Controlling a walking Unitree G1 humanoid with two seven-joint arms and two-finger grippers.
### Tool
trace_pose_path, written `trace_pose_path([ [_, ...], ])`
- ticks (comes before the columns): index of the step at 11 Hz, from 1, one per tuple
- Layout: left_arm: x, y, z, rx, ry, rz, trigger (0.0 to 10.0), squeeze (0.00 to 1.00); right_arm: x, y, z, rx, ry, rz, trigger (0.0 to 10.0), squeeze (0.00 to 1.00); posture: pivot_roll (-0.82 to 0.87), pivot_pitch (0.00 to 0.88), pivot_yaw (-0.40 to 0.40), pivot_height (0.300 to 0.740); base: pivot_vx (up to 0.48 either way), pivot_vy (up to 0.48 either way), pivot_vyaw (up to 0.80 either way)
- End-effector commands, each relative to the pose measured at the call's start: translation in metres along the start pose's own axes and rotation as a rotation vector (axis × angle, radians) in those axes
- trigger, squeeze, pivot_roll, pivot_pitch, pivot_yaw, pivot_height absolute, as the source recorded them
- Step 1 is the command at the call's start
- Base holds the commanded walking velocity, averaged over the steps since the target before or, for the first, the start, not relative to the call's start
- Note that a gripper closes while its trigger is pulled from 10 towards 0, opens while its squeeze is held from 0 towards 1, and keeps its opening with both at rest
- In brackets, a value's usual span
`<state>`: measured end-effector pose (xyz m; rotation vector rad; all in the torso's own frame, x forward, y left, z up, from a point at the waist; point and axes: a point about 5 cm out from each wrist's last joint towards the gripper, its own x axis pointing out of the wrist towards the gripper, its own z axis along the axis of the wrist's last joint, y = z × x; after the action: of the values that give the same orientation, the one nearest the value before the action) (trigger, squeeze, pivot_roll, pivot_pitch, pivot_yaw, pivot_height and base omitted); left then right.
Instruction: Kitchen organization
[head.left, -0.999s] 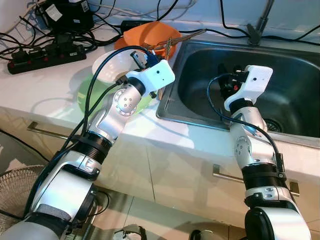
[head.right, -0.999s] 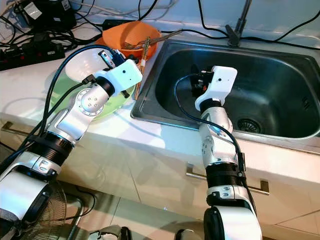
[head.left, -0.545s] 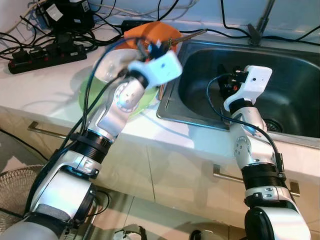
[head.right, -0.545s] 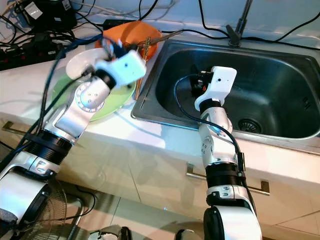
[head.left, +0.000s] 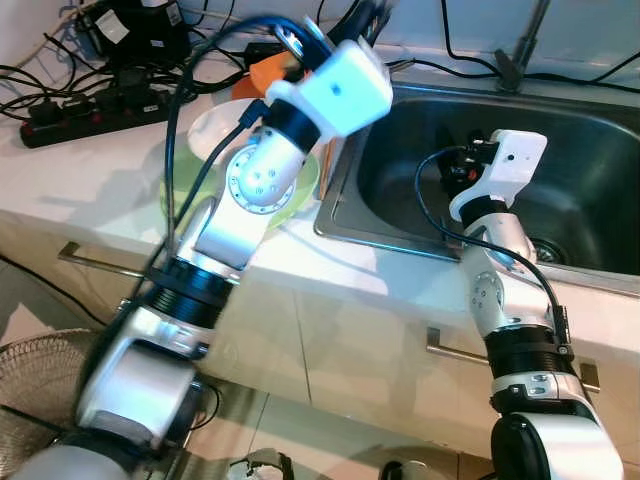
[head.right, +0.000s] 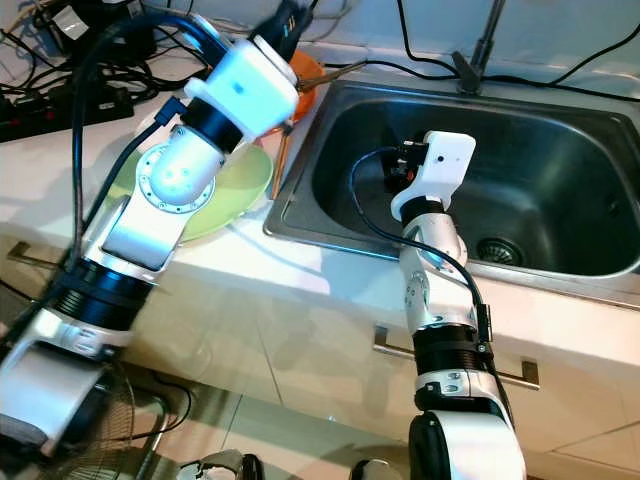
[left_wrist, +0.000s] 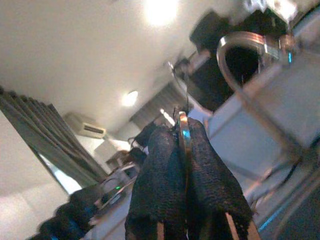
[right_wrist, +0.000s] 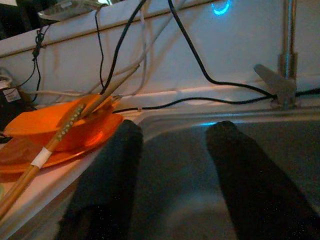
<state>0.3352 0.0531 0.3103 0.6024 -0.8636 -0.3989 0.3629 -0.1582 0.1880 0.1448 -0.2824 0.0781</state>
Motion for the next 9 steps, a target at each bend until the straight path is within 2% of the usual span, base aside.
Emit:
trace_pose_path([
  [1, -0.001, 0.006, 0.004, -0.062, -0.022, 0.02, 10.0, 0.0, 0.004, 0.001, 0.007, 0.004, -0.027, 0.017, 10.0, 1.0, 0.11, 0.016, 0.047, 0.74, 0.0, 0.0, 0.0],
  [2, 0.0, 0.001, 0.006, -0.198, -0.037, -0.001, 10.0, 0.0, 0.006, 0.0, 0.019, -0.042, -0.069, 0.054, 10.0, 1.0, 0.1, 0.022, 0.048, 0.74, 0.0, 0.0, 0.0],
  [3, -0.001, -0.003, 0.008, -0.251, -0.043, -0.018, 10.0, 0.0, 0.007, 0.0, 0.024, -0.063, -0.088, 0.083, 10.0, 0.47, 0.1, 0.024, 0.048, 0.74, 0.0, 0.0, 0.0],
  [4, -0.001, -0.007, 0.01, -0.316, -0.05, -0.037, 10.0, 0.0, 0.007, 0.0, 0.031, -0.094, -0.105, 0.145, 10.0, 0.0, 0.1, 0.024, 0.049, 0.74, 0.0, 0.0, 0.0],
  [5, -0.002, -0.01, 0.01, -0.348, -0.048, -0.05, 10.0, 0.0, 0.005, 0.004, 0.038, -0.135, -0.124, 0.248, 10.0, 0.0, 0.09, 0.026, 0.051, 0.74, 0.0, 0.0, 0.0],
  [6, -0.002, -0.012, 0.01, -0.358, -0.046, -0.065, 10.0, 0.0, 0.002, 0.006, 0.04, -0.13, -0.127, 0.323, 10.0, 0.0, 0.09, 0.027, 0.051, 0.74, 0.0, 0.0, 0.0],
  [7, -0.003, -0.015, 0.009, -0.364, -0.04, -0.082, 10.0, 0.0, -0.008, 0.014, 0.04, -0.148, -0.121, 0.48, 10.0, 0.0, 0.09, 0.029, 0.052, 0.74, 0.0, 0.0, 0.0],
  [8, -0.003, -0.015, 0.009, -0.371, -0.037, -0.089, 10.0, 0.0, -0.014, 0.017, 0.038, -0.148, -0.11, 0.545, 10.0, 0.0, 0.09, 0.03, 0.053, 0.74, 0.0, 0.0, 0.0],
  [9, -0.004, -0.016, 0.008, -0.38, -0.03, -0.099, 10.0, 0.0, -0.015, 0.018, 0.037, -0.141, -0.108, 0.559, 10.0, 0.0, 0.09, 0.031, 0.054, 0.74, 0.0, 0.0, 0.0],
])
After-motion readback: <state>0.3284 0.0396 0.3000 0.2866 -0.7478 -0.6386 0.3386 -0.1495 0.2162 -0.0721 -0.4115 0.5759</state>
